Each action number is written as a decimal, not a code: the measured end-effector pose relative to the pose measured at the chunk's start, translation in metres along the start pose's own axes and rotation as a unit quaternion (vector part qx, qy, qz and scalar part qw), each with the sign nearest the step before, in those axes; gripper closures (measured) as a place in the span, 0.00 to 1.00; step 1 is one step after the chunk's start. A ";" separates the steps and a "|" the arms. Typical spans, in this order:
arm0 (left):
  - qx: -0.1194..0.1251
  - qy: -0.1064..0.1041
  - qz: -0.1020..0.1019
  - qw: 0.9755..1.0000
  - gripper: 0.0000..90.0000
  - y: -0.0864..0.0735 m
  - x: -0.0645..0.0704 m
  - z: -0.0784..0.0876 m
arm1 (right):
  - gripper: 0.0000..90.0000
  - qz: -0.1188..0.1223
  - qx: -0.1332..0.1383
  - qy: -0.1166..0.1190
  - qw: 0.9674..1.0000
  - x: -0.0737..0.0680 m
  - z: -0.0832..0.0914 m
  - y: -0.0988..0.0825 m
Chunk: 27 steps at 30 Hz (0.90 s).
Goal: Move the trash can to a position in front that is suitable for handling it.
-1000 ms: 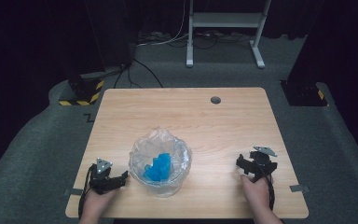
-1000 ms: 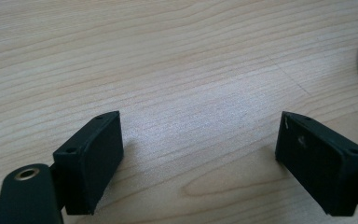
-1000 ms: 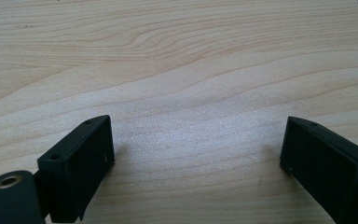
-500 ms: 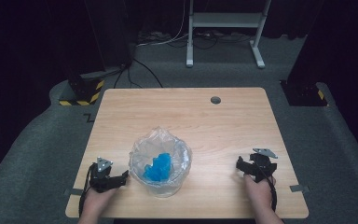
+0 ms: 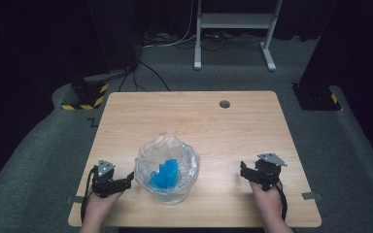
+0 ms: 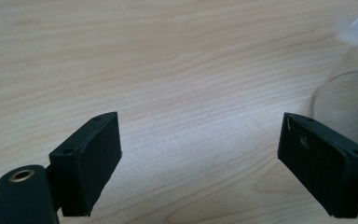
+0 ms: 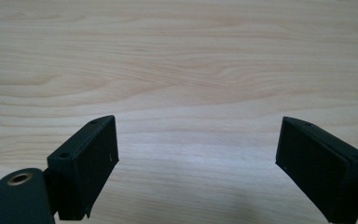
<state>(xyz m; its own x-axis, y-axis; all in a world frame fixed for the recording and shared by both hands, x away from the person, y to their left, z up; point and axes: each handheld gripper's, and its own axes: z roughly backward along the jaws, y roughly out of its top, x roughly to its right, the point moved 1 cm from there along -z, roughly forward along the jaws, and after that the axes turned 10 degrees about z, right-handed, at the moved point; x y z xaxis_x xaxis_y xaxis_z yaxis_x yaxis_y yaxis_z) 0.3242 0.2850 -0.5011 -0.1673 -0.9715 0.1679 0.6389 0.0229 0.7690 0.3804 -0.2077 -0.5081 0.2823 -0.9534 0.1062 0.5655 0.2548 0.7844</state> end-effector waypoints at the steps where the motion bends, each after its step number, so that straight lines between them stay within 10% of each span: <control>1: 0.002 -0.001 -0.002 1.000 0.15 0.001 0.001 0.002 | 0.14 0.005 0.010 0.007 1.000 -0.004 0.002 0.002; 15: 0.023 -0.009 -0.017 1.000 0.16 0.009 0.010 0.017 | 0.14 0.079 0.092 0.065 0.990 -0.051 0.026 0.024; 27: 0.025 -0.020 -0.031 0.999 0.16 0.007 0.027 0.027 | 0.13 0.112 0.107 0.121 0.980 -0.097 0.026 0.036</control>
<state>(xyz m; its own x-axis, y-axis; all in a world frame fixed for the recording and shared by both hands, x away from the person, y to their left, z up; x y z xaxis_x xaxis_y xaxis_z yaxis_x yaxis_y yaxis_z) 0.3038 0.2652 -0.4743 -0.2352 -0.9613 0.1433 0.5888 -0.0236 0.8080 0.3536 -0.1105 -0.4742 0.5717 -0.8041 0.1632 0.2989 0.3893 0.8712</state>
